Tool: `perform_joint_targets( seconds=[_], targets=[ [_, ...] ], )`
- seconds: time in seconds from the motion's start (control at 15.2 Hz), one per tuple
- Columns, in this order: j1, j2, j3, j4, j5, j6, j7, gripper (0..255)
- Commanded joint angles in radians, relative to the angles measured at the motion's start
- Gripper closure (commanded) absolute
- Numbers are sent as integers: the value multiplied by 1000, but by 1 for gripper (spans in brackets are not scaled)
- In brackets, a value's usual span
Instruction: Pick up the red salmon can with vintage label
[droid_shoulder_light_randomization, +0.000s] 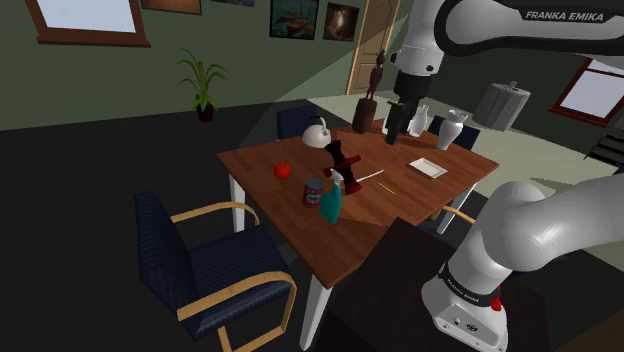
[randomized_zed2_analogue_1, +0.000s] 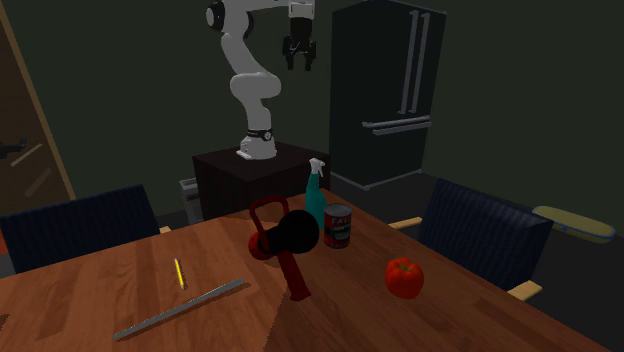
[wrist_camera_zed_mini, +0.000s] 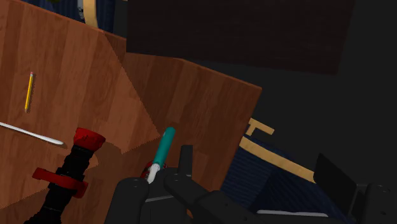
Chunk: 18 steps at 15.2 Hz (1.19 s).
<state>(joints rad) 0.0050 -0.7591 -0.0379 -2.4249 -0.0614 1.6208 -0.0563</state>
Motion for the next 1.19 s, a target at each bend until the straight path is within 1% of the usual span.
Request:
perform_joint_targets(
  seconds=[0.0, 0.26, 0.53, 0.79, 1.12],
  targets=[
    [0, 0, 0, 0, 0, 0, 0, 0],
    [-9, 102, -32, -32, -16, 141, -26, 0],
    [-16, 225, -64, -40, -26, 279, -52, 0],
    [-20, 363, -94, -24, -27, 408, -80, 0],
    [-22, 552, -128, 29, -9, 552, -124, 0]
  ],
)
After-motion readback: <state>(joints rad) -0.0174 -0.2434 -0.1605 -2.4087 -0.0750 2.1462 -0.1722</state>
